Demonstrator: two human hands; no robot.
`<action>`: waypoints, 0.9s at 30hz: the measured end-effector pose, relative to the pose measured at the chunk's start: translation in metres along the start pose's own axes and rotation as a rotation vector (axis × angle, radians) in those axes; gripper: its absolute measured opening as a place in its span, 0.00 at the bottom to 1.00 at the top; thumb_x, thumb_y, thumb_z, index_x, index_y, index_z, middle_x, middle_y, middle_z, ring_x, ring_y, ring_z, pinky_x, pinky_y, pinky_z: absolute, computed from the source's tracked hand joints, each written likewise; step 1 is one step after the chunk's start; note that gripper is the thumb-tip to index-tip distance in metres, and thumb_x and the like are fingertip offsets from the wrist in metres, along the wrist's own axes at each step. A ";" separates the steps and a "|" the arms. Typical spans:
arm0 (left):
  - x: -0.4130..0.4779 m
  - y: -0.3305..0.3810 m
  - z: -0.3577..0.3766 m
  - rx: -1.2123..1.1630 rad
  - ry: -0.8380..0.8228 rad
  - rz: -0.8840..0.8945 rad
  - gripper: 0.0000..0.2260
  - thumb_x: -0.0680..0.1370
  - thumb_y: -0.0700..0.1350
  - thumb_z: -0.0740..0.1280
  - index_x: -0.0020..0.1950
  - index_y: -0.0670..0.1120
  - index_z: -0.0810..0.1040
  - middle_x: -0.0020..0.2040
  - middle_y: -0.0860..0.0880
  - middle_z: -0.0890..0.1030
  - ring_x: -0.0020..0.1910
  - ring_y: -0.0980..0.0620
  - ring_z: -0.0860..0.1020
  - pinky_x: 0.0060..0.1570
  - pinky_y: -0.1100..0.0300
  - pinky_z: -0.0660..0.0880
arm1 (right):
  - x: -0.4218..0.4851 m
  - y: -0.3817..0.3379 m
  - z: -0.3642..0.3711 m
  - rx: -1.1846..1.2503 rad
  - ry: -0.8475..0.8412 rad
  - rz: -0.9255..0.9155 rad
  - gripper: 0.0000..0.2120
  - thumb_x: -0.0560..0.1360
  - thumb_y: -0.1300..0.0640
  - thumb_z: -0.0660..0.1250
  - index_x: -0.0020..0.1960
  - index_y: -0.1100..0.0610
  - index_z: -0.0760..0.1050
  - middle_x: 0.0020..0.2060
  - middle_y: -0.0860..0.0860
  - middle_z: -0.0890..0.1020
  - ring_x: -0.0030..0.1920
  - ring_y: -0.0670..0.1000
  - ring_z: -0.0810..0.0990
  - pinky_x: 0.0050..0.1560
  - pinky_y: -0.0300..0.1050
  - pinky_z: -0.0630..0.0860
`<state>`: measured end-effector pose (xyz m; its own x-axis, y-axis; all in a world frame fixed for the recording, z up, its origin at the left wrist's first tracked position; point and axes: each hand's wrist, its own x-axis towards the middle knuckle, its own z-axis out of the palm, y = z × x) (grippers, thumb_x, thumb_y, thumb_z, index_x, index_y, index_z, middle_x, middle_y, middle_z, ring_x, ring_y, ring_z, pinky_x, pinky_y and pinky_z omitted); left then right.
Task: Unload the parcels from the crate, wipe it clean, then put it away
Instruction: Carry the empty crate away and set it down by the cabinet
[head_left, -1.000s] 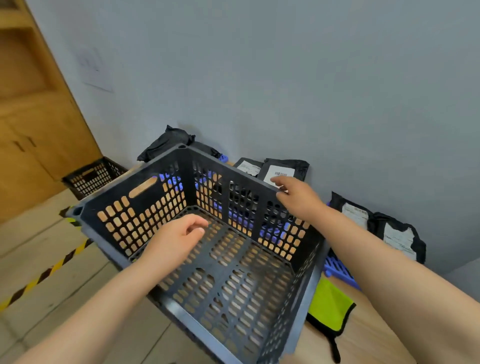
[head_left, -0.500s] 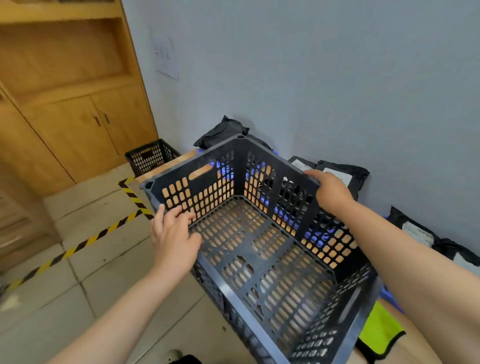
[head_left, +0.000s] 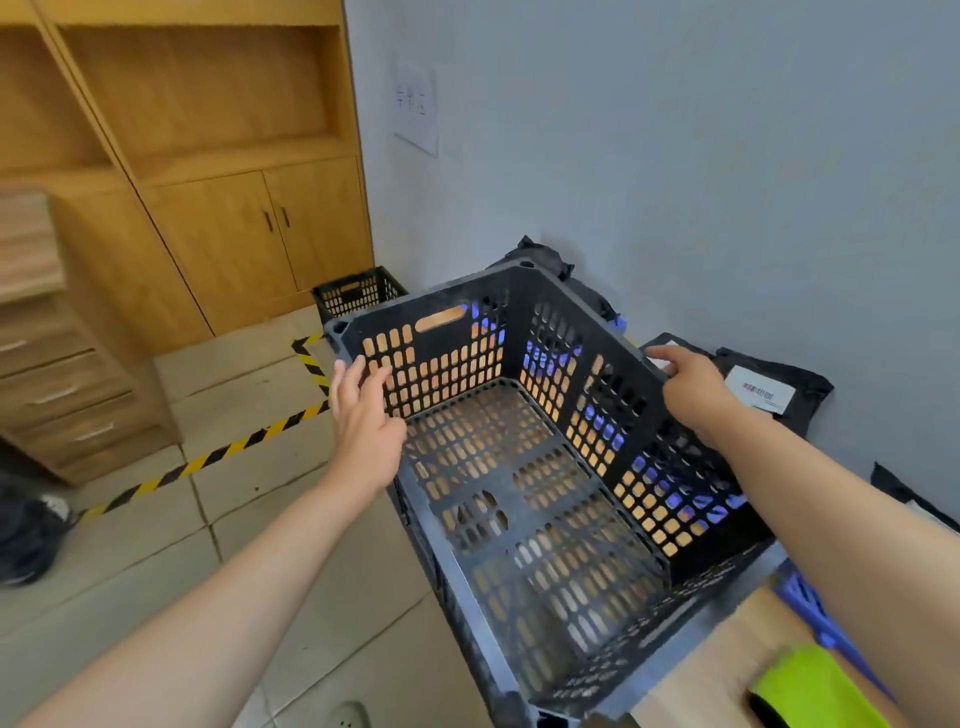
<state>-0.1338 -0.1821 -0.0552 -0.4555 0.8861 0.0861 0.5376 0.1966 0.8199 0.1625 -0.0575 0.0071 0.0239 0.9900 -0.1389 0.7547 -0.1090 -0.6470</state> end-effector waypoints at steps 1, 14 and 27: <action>0.005 -0.003 -0.006 -0.010 0.015 -0.043 0.29 0.75 0.32 0.60 0.75 0.48 0.58 0.78 0.50 0.48 0.76 0.52 0.43 0.74 0.49 0.47 | 0.001 -0.006 0.004 0.016 -0.001 0.006 0.27 0.75 0.75 0.50 0.69 0.55 0.69 0.57 0.58 0.72 0.36 0.52 0.72 0.33 0.42 0.69; 0.013 0.007 -0.083 -0.893 -0.115 -0.823 0.16 0.80 0.45 0.60 0.68 0.46 0.67 0.72 0.41 0.66 0.70 0.41 0.66 0.63 0.34 0.64 | 0.015 -0.069 0.035 0.062 0.007 0.217 0.06 0.80 0.61 0.55 0.52 0.60 0.70 0.45 0.58 0.74 0.49 0.57 0.71 0.51 0.50 0.70; 0.093 -0.060 -0.172 -0.883 -0.025 -0.867 0.22 0.82 0.55 0.52 0.74 0.50 0.63 0.69 0.44 0.70 0.64 0.46 0.69 0.58 0.44 0.65 | 0.029 -0.147 0.093 0.591 -0.315 0.454 0.20 0.82 0.51 0.51 0.49 0.63 0.76 0.41 0.59 0.78 0.41 0.56 0.76 0.44 0.50 0.73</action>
<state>-0.3302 -0.1836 0.0005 -0.4037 0.6138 -0.6784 -0.6017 0.3804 0.7023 -0.0089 -0.0211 0.0281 -0.0078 0.7759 -0.6308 0.2422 -0.6105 -0.7541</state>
